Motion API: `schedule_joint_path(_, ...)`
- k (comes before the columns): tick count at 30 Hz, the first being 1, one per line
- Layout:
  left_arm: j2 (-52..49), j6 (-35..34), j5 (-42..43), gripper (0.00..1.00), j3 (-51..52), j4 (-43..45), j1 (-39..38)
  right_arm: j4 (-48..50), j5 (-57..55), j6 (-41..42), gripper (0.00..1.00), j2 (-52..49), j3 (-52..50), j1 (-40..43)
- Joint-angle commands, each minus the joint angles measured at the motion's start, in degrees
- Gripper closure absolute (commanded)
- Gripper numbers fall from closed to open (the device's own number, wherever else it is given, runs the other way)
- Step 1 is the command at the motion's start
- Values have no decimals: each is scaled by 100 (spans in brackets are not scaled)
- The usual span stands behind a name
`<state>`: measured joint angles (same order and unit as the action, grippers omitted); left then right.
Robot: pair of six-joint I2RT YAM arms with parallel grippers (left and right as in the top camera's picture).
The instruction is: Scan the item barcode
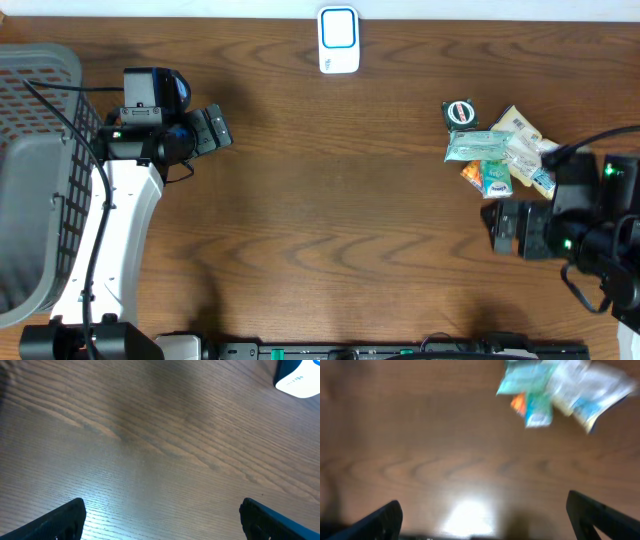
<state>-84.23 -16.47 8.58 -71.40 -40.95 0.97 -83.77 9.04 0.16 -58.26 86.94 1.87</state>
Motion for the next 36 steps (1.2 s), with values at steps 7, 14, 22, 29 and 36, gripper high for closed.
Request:
schedule_joint_path(7, -24, 52, -94, 2, -4, -17, 13, 2761, -120, -413, 1, 1088, -1731, -142)
schedule_joint_path(14, -24, 52, -94, 2, -4, -17, 13, 6188, -116, -407, 1, 2516, -4789, -592)
schedule_joint_path(22, -24, 52, -94, 2, -4, -17, 13, 8693, -116, -402, 1, 4039, -7600, -953)
schedule_joint_path(29, -24, 52, -94, 2, -4, -17, 13, 8835, -177, -345, 1, 5211, -8664, -1038)
schedule_joint_path(36, -24, 52, -94, 2, -4, -15, 13, 7956, -402, -365, 1, 5720, -8662, -1200)
